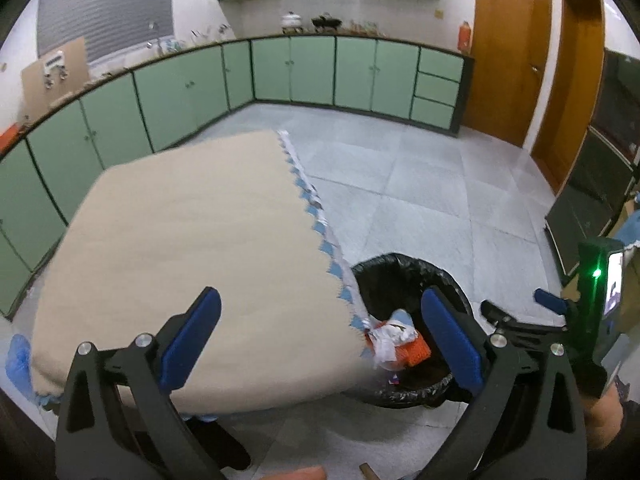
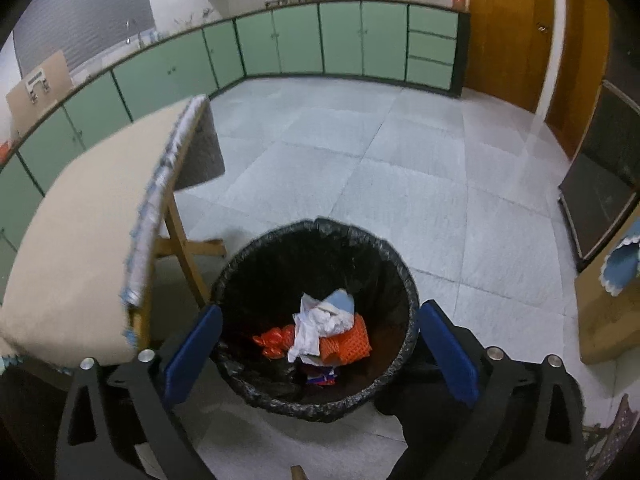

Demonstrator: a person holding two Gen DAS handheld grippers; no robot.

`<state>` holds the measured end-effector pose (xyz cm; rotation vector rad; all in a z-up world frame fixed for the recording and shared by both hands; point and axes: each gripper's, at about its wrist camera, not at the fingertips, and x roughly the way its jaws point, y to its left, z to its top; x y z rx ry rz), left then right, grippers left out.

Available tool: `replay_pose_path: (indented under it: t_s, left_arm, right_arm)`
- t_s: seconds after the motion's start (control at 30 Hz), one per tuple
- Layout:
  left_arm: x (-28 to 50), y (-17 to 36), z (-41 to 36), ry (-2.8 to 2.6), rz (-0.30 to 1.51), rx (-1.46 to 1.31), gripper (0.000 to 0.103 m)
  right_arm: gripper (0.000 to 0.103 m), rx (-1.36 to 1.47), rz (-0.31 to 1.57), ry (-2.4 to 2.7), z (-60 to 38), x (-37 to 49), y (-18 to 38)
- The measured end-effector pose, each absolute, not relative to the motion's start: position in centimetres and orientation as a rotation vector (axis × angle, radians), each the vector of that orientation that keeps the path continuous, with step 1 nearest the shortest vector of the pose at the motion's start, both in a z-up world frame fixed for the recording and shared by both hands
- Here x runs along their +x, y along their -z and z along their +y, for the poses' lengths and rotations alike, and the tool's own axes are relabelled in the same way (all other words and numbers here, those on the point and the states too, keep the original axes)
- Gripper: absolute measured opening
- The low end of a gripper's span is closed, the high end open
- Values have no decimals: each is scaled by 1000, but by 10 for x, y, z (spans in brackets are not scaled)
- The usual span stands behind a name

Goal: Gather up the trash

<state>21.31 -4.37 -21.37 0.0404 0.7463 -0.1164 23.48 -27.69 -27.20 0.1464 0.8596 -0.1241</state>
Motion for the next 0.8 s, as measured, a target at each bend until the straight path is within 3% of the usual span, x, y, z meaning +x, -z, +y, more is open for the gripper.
replay_pose_path:
  t_s: [0.47,0.8]
  left_arm:
    - [133,116,-8,16,563,7,97]
    - [63,55,0,-69,399,26,97]
  right_arm:
    - [97,-19,525,56,-221,157,119]
    - [97,58,380,112,-226,90,49]
